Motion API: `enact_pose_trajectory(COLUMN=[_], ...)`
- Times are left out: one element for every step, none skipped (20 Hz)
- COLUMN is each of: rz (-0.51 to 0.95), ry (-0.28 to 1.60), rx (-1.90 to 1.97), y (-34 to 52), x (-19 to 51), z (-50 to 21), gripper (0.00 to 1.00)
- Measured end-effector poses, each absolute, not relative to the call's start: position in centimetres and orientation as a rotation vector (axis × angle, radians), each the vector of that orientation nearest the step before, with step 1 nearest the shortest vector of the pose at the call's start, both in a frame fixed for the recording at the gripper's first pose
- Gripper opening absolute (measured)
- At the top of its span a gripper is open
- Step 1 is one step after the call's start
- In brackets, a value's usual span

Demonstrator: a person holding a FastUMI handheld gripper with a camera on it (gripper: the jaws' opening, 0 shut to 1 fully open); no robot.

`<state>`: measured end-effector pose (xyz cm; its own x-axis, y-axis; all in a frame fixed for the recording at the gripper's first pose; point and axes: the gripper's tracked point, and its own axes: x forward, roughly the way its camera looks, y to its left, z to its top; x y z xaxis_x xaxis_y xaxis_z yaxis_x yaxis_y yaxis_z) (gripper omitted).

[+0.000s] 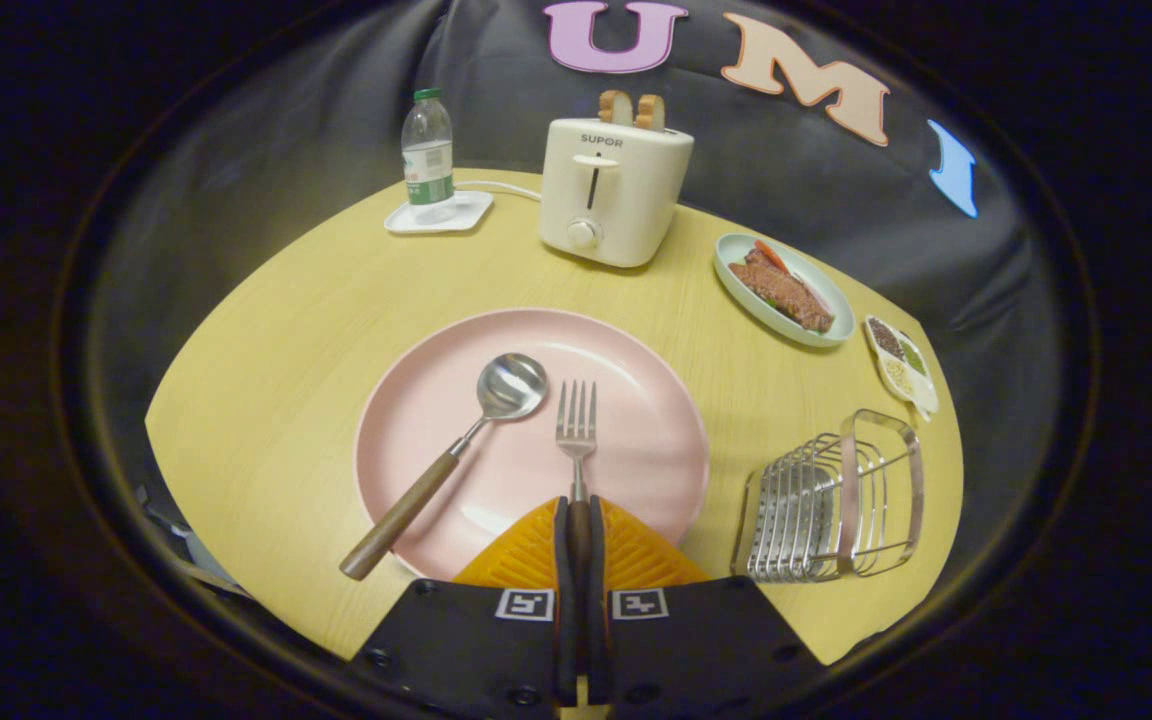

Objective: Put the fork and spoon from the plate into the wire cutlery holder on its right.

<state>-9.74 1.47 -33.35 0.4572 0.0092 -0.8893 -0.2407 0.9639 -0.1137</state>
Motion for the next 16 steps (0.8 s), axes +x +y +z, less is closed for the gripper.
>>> enact_pose_trajectory(rz=[0.148, 0.147, 0.141, 0.137, 0.134, 0.132, 0.132, 0.133, 0.133, 0.136, 0.140, 0.145, 0.152, 0.157, 0.161, 0.164], ry=[1.095, 1.097, 1.091, 1.086, 1.083, 1.079, 1.080, 1.078, 1.073, 1.074, 1.074, 1.077, 1.083, 1.091, 1.098, 1.107], rx=[-0.227, -0.216, -0.211, -0.207, -0.198, -0.189, -0.182, -0.176, -0.170, -0.166, -0.158, -0.149, -0.139, -0.129, -0.117, -0.106], y=[1.3, 1.2, 1.0, 0.7, 0.5, 0.2, 0.0, -0.3, -0.5, -0.8, -1.0, -1.2, -1.3, -1.6, -2.0, -2.5], x=[-9.7, -9.6, -9.3, -9.1, -8.9, -8.7, -8.5, -8.5, -8.2, -8.1, -8.0, -8.1, -8.1, -8.2, -8.3, -8.5], z=[-33.1, -32.8, -32.2, -31.6, -30.8, -30.2, -29.4, -28.7, -27.9, -27.2, -26.7, -26.0, -25.4, -24.9, -24.3, -23.9], gripper=[0.07, 0.07, 0.07, 0.07, 0.07, 0.07, 0.07, 0.07, 0.07, 0.07, 0.07, 0.07, 0.07, 0.07, 0.07, 0.07])
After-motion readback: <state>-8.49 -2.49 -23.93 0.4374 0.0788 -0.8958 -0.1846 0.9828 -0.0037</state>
